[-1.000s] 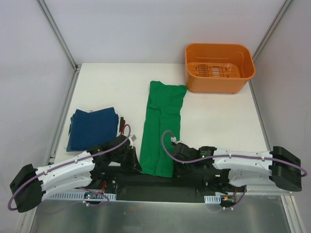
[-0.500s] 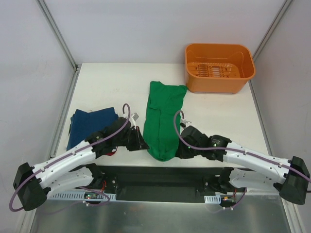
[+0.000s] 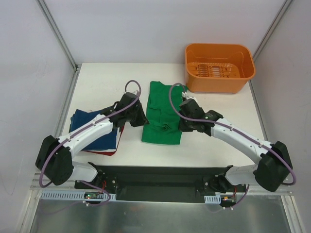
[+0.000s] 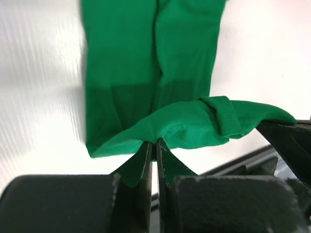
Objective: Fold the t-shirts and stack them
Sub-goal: Fold the folded rectangular tshirt in 1/3 of the way
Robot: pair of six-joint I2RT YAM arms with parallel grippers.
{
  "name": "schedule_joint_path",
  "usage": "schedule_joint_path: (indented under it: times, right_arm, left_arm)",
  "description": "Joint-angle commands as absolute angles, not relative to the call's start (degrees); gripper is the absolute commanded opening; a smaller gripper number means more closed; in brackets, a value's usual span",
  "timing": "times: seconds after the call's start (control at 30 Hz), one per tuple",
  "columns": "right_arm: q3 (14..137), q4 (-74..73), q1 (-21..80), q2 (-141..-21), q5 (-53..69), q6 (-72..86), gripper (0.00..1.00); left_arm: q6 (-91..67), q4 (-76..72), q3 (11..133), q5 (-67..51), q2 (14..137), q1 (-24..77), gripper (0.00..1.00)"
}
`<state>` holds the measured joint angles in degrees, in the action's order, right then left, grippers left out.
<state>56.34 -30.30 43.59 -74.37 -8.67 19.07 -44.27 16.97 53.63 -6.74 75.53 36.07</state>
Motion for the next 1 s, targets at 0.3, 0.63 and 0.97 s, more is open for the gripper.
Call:
schedule_joint_path:
  times: [0.3,0.63,0.97]
  right_arm:
    - [67.7,-27.4,36.7,-90.2,-9.9,14.4,0.03]
    - [71.0,-25.8,31.6,-98.1,-5.6,14.0,0.33]
    - [63.9,-25.5,34.6,-87.7,-5.1,14.5,0.97]
  left_arm:
    - [-36.7,17.0,67.3,-10.0,93.9,29.2,0.00]
    - [-34.2,17.0,72.9,-13.7,102.1,27.2,0.36]
    - [-38.3,15.8,61.2,-16.0,89.4,27.5,0.99]
